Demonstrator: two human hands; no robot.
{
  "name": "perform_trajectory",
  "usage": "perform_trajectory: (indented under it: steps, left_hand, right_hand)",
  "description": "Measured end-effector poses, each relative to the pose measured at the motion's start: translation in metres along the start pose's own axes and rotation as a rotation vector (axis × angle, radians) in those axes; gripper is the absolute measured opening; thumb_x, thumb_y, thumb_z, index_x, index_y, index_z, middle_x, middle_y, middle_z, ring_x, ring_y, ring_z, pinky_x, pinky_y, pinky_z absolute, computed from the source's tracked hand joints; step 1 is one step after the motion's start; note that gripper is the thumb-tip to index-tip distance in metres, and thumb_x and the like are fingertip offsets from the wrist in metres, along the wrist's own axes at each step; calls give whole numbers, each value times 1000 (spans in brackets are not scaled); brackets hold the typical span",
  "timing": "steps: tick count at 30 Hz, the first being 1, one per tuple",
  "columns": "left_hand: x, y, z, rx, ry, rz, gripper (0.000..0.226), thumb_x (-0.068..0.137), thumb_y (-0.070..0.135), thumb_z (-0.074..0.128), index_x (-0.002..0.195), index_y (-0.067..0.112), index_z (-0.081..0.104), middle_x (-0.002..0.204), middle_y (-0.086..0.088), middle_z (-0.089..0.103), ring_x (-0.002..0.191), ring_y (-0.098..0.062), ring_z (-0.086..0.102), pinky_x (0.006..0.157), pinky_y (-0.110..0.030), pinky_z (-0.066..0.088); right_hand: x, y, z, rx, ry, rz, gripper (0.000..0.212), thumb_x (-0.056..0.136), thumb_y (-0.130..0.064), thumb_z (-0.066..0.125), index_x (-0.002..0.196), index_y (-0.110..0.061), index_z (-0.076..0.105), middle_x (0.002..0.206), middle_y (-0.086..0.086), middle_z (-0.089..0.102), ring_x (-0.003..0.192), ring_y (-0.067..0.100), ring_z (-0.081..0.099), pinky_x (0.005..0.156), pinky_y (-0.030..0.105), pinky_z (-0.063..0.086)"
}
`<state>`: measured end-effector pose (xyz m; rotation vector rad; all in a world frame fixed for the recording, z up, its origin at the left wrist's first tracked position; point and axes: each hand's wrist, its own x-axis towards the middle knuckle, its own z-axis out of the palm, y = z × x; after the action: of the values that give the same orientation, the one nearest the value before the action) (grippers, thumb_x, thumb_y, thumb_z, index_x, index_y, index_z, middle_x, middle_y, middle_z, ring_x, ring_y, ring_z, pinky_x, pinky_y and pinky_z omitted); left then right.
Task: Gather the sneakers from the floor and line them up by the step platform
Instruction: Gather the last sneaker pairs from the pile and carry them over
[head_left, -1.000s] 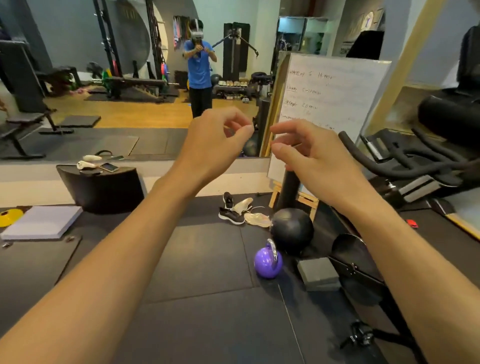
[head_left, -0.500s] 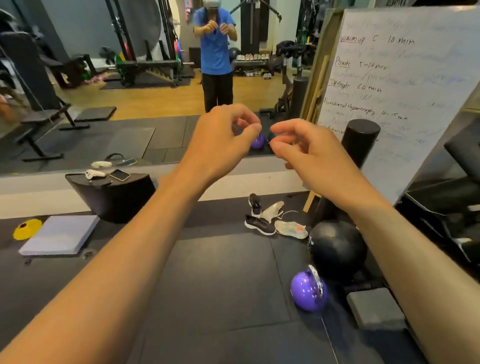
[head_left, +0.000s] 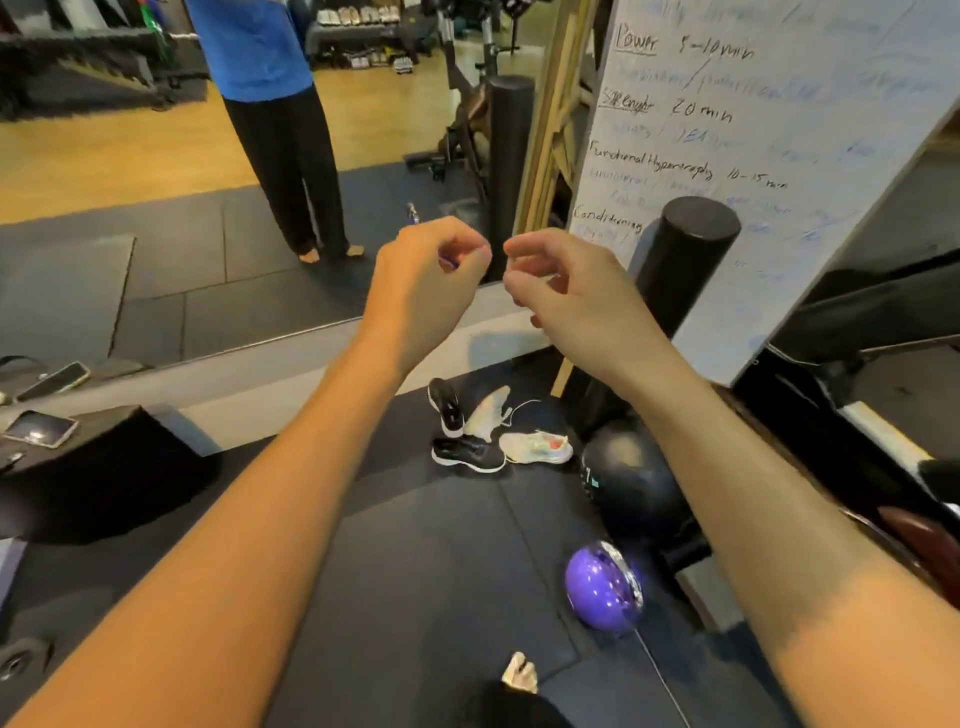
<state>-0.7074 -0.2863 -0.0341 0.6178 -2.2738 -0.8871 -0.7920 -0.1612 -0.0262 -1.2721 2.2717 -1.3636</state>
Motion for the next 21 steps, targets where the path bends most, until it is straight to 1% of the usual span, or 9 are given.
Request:
perform_trajectory:
  steps: [2,3,6,8,11,13,16,18,21]
  left_hand:
    - [28,-22,19,-19,-5,-4,14,91,21,58,95,16,71,85,6,67,76,-4,57,70,-11,42]
    - [40,-34,27,-26,-7,-24,13,90,21,59,94,17,71,84,7,67,74,-3,56,68,-10,41]
    - [77,-77,53,-14,-22,-112,12,88,22,60,91,21,71,81,10,65,72,-4,54,67,-11,40]
    - [98,-107,75,1,-49,-152,11,88,21,60,90,22,71,80,10,64,66,1,52,63,-6,37]
    - [123,-154,115,-41,-87,-228,12,87,21,59,89,21,70,81,9,65,63,6,51,60,-4,37]
    - [135,-188,144,-90,-113,-273,12,87,21,58,91,21,69,84,9,67,66,4,52,62,-5,38]
    - [145,-245,200,-122,-157,-326,11,87,23,57,91,23,68,81,14,65,69,4,55,64,-9,41]
    - [144,-285,241,-139,-182,-374,11,88,23,58,91,25,68,81,15,63,73,2,56,68,-11,42]
    - [139,-346,304,-163,-192,-436,12,89,22,57,93,22,68,88,8,65,82,-8,60,78,-26,49]
  right_hand:
    - [32,24,9,-2,13,33,29,94,-25,56,122,-22,58,95,-16,60,92,5,61,82,30,55]
    - [47,36,14,-1,14,47,29,94,-24,56,123,-21,58,98,-12,61,93,5,60,82,31,56]
    - [92,77,30,-1,-2,113,29,95,-24,55,123,-20,59,105,-8,62,98,6,59,88,35,54]
    - [115,108,41,2,-8,172,28,96,-23,54,123,-21,58,109,-7,62,100,7,59,90,37,54]
    - [145,157,61,-3,-11,282,27,95,-22,54,122,-20,59,110,-4,63,100,11,62,91,39,53]
    - [161,193,78,-5,6,360,27,94,-21,55,120,-21,61,103,-6,65,95,10,63,90,39,52]
    - [183,257,111,8,30,446,25,92,-19,57,116,-21,62,93,-10,65,87,7,64,87,37,54]
    - [192,304,141,6,47,497,25,92,-20,57,116,-23,62,91,-14,64,85,2,63,84,34,55]
    - [201,376,188,-15,31,566,26,94,-21,56,119,-25,61,98,-14,64,87,0,62,83,30,55]
